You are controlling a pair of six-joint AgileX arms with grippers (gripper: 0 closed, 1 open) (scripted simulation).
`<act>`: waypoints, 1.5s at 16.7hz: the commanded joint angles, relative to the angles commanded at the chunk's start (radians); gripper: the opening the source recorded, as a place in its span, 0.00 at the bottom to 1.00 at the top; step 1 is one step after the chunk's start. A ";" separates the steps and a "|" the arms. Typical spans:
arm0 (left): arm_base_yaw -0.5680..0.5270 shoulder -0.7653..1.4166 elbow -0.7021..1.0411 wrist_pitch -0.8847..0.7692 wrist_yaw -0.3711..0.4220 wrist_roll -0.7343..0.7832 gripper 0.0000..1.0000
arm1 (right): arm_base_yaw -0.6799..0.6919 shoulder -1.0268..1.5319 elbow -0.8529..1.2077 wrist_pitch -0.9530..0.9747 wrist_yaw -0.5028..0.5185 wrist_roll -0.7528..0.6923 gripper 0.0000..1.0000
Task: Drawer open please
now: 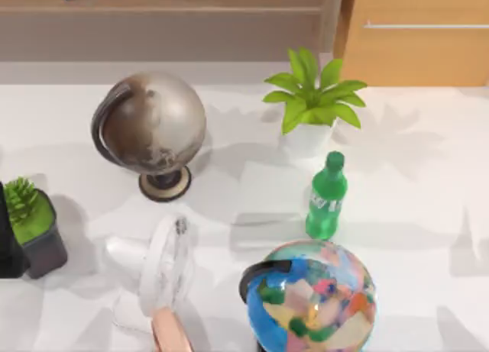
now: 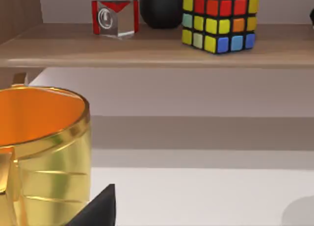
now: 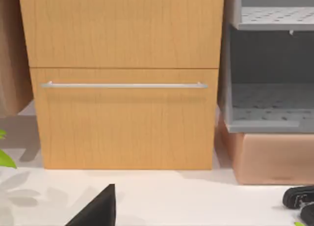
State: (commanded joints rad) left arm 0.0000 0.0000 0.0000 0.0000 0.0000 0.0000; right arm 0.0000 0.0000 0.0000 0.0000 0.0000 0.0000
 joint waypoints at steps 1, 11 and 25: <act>0.000 0.000 0.000 0.000 0.000 0.000 1.00 | 0.000 0.000 0.000 0.000 0.000 0.000 1.00; 0.000 0.000 0.000 0.000 0.000 0.000 1.00 | -0.191 0.466 0.210 0.283 -0.188 0.009 1.00; 0.000 0.000 0.000 0.000 0.000 0.000 1.00 | -0.387 0.991 0.421 0.572 -0.382 0.014 1.00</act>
State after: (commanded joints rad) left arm 0.0000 0.0000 0.0000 0.0000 0.0000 0.0000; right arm -0.3875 0.9910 0.4215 0.5720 -0.3820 0.0143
